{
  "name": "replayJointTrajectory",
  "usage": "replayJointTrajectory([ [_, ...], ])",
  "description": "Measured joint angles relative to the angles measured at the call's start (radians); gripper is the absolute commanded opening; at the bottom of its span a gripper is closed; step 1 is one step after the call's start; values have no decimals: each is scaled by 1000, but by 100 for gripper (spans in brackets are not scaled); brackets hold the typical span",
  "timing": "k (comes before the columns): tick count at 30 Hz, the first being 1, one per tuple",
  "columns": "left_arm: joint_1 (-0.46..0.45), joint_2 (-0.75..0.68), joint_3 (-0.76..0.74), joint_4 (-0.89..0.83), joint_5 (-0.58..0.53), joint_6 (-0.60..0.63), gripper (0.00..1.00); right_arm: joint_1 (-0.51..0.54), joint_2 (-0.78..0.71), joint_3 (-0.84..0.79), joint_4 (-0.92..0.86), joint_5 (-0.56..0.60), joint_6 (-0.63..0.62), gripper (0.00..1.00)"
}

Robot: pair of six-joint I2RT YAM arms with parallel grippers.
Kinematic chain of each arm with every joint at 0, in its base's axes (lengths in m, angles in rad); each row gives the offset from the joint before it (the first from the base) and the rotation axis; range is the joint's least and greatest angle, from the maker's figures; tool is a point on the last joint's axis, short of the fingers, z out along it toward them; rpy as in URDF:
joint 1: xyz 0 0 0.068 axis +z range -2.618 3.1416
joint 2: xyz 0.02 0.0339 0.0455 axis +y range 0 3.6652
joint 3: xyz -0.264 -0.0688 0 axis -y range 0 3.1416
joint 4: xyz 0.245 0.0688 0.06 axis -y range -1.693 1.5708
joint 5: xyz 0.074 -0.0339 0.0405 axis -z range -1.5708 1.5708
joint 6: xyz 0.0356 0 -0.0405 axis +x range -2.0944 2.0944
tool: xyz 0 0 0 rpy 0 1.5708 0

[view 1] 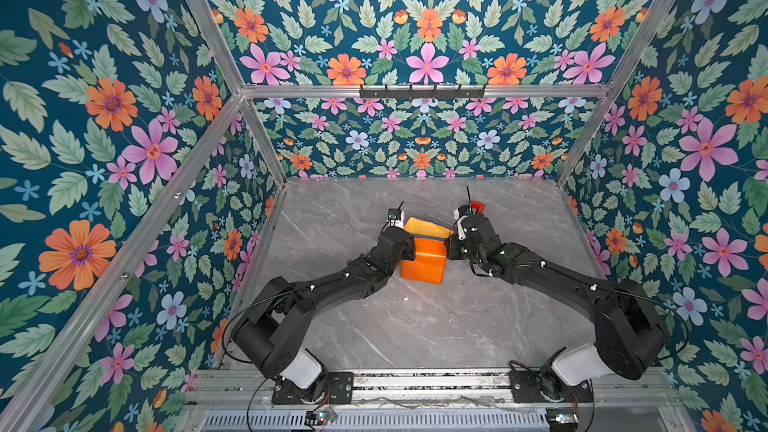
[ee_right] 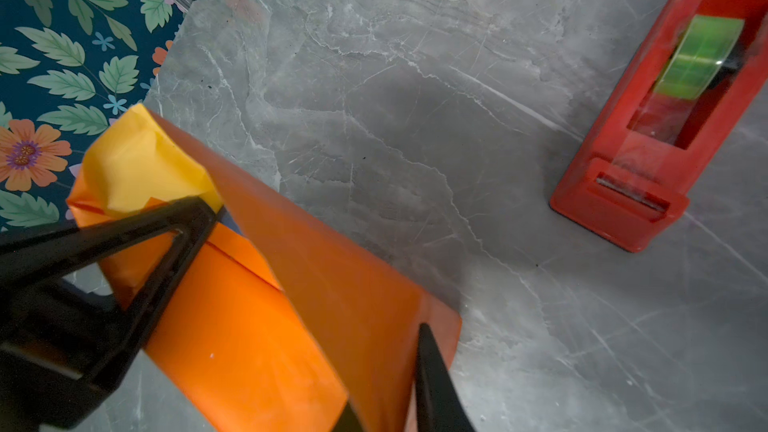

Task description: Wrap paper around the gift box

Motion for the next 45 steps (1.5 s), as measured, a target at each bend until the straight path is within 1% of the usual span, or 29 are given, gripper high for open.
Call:
replayJointTrajectory([
  [2, 1, -5, -2, -5, -5, 7, 32, 0, 3, 1, 2, 3, 0, 13],
  [3, 1, -10, -2, -12, -7, 12, 37, 0, 4, 1, 5, 4, 0, 13],
  [5, 3, -23, -2, -27, -14, 14, 44, -1, 4, 0, 6, 4, 0, 13],
  [7, 4, -35, 0, -34, -25, 21, 45, -1, 4, 0, 7, 4, 0, 13],
  [8, 4, -40, 3, -37, -30, 23, 43, -1, 4, 0, 7, 4, 0, 12],
  [12, 4, -37, 8, -43, -37, 40, 26, -1, 4, -1, 8, 4, 0, 12],
  [15, 5, -21, 8, -44, -35, 48, 16, -1, 4, 0, 8, 3, -2, 12],
  [21, 3, -12, 7, -35, -17, 63, 0, 1, 10, 23, -24, 3, -8, 10],
  [29, 3, -11, 2, -24, -17, 70, 0, 0, 25, 36, -24, 5, -14, 7],
  [31, 3, -11, 3, -24, -17, 70, 12, 0, 25, 39, -27, 6, -14, 7],
  [33, 4, -18, 4, -31, -19, 70, 20, 0, 25, 42, -34, 8, -14, 7],
  [34, 5, -24, 4, -36, -23, 69, 23, 0, 24, 42, -37, 9, -14, 7],
  [35, 5, -32, 3, -41, -25, 69, 23, 0, 24, 42, -37, 12, -14, 7],
  [37, 5, -43, 3, -42, -29, 68, 18, 0, 24, 42, -38, 15, -14, 7],
  [39, 5, -42, 5, -41, -31, 68, 9, 0, 24, 42, -38, 15, -15, 8],
  [41, 5, -30, 8, -41, -31, 69, 2, 0, 24, 43, -39, 14, -15, 11],
  [43, 5, -20, 8, -40, -31, 70, 0, 0, 24, 47, -48, 14, -15, 15],
  [45, 5, -17, 2, -35, -29, 69, 0, -1, 24, 54, -61, 14, -15, 22],
])
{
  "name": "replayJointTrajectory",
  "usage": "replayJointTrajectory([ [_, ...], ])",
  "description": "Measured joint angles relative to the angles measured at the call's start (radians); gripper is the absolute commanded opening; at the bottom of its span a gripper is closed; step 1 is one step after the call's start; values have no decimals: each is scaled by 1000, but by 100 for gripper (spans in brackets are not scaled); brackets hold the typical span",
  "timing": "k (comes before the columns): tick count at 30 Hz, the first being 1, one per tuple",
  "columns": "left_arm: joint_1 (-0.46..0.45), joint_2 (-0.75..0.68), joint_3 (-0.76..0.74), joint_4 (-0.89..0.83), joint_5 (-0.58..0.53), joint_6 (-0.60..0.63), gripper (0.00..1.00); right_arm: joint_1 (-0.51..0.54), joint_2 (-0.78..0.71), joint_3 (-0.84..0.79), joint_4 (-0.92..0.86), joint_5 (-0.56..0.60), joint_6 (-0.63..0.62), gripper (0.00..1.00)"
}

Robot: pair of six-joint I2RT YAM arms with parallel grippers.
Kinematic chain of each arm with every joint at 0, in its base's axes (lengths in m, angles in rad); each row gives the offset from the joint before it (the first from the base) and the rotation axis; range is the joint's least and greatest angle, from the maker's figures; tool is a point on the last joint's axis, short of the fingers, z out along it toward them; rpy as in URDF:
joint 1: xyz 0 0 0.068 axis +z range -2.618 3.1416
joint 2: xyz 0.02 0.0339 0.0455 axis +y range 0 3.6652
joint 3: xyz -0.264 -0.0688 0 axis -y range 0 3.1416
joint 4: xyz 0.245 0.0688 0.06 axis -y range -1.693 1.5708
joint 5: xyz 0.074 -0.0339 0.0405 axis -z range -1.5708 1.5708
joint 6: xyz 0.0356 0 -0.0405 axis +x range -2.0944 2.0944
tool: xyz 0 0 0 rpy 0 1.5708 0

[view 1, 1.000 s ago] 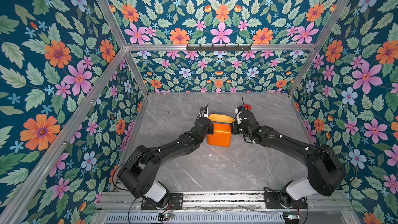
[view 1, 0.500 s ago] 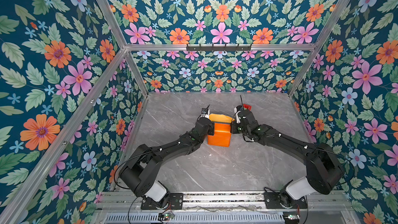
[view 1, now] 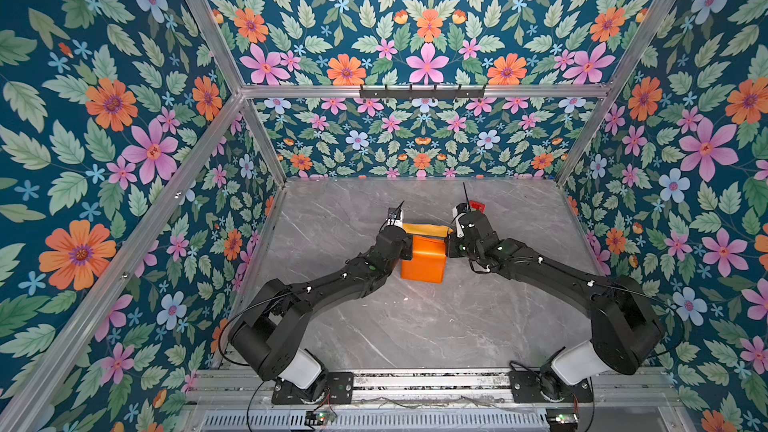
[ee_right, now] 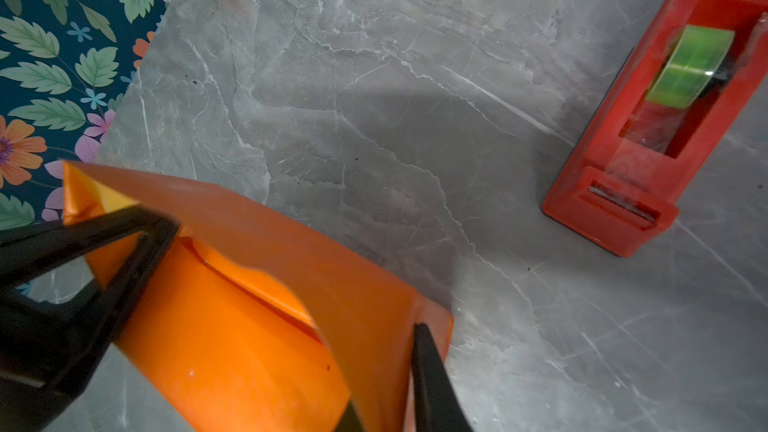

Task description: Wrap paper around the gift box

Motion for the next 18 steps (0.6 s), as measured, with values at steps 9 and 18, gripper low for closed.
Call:
replayJointTrajectory([
  [9, 0, -7, -16, 14, -3, 1, 0, -5, -103, 16, -93, -89, -17, 49],
  [18, 0, -36, -16, -8, -3, 3, 5, -168, -234, -66, -137, -294, -29, 49],
])
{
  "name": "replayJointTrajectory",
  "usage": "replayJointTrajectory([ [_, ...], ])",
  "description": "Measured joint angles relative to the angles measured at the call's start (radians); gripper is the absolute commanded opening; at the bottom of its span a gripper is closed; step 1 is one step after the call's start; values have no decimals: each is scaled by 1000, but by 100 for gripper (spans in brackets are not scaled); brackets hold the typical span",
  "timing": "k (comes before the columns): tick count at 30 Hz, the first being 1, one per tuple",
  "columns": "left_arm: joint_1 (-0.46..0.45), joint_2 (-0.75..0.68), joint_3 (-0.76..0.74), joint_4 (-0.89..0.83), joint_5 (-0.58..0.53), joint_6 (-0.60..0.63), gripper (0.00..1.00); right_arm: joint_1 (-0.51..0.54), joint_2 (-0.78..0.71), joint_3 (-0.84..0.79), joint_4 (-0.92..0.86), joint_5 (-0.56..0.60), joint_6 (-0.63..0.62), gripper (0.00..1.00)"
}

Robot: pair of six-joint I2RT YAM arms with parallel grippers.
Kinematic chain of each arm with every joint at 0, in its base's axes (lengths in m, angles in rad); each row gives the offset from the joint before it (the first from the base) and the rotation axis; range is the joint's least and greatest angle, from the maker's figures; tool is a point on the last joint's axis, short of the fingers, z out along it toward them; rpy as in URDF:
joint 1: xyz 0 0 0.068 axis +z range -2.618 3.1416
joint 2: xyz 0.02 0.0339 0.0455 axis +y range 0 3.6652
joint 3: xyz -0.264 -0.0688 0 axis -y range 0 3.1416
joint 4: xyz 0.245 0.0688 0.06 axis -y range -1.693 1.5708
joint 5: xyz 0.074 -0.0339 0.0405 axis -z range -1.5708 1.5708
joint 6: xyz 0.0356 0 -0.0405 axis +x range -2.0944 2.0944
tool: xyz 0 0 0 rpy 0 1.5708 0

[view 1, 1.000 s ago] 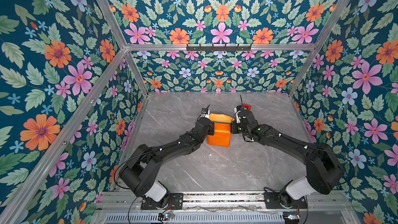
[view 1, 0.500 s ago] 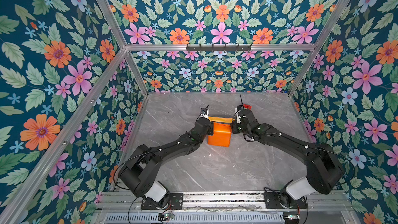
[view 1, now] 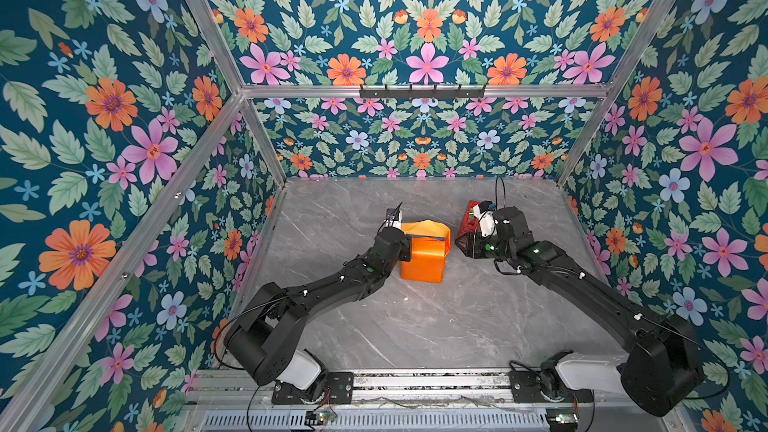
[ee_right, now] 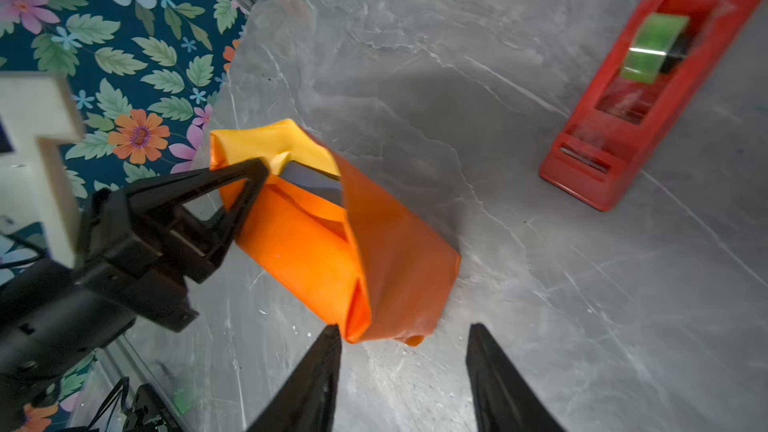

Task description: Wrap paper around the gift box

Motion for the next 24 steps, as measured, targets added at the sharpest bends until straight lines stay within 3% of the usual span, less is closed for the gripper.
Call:
replayJointTrajectory([
  [12, 0, 12, -1, -5, 0, 0, 10, -38, 193, 55, 85, -111, 40, 44],
  [24, 0, 12, -7, 0, -3, 0, 11, -12, 269, 79, 169, -193, 74, 46],
])
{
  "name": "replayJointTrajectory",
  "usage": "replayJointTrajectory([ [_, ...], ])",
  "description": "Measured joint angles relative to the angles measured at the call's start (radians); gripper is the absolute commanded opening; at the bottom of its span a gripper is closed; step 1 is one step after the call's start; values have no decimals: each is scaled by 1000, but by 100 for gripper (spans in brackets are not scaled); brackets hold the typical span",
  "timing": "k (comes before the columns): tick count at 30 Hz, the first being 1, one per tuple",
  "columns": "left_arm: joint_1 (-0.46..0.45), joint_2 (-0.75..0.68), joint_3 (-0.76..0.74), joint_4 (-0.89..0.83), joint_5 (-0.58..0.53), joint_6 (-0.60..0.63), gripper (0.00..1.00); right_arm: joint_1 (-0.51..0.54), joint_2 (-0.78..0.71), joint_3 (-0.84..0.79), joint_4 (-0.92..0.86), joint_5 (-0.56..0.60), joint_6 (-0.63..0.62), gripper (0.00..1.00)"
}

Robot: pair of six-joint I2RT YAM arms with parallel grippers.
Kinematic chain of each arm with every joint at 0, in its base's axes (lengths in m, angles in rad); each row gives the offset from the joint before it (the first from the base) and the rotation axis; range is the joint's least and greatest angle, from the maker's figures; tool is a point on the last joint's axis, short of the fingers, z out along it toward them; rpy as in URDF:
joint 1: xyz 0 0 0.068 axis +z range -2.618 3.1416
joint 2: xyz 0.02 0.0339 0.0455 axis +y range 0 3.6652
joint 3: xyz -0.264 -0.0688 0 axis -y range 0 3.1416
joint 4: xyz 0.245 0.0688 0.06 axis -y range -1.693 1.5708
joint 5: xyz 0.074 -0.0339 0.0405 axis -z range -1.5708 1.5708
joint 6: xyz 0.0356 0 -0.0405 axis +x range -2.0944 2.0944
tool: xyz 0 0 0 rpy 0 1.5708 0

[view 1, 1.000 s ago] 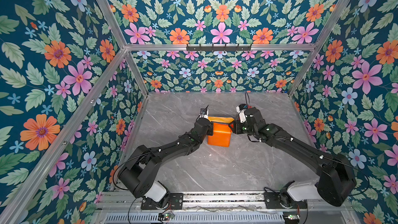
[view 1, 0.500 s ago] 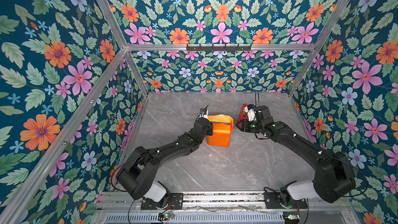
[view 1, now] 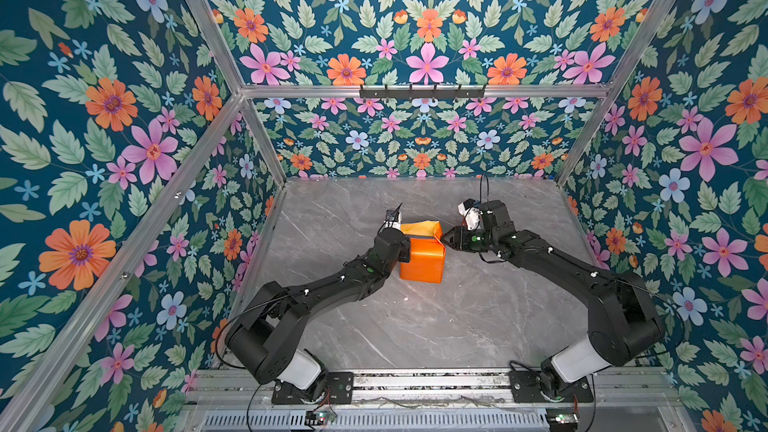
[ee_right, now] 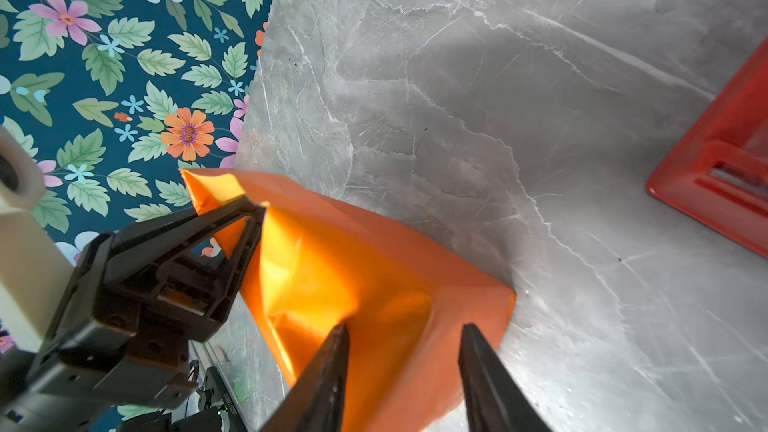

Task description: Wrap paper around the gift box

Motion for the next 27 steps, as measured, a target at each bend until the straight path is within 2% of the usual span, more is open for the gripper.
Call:
replayJointTrajectory([
  [9, 0, 0, 0, 1, 0, 0, 13, 6, 59, 35, 6, 0, 1, 47],
  [16, 0, 3, 2, 2, 2, 0, 22, 7, 102, 23, 57, -4, 19, 48],
  [20, 2, 3, 7, 2, 4, 0, 34, 7, 113, -12, 139, -7, 32, 49],
  [27, 2, -43, 11, 0, 11, -7, 63, 7, 113, -56, 226, 14, 53, 48],
])
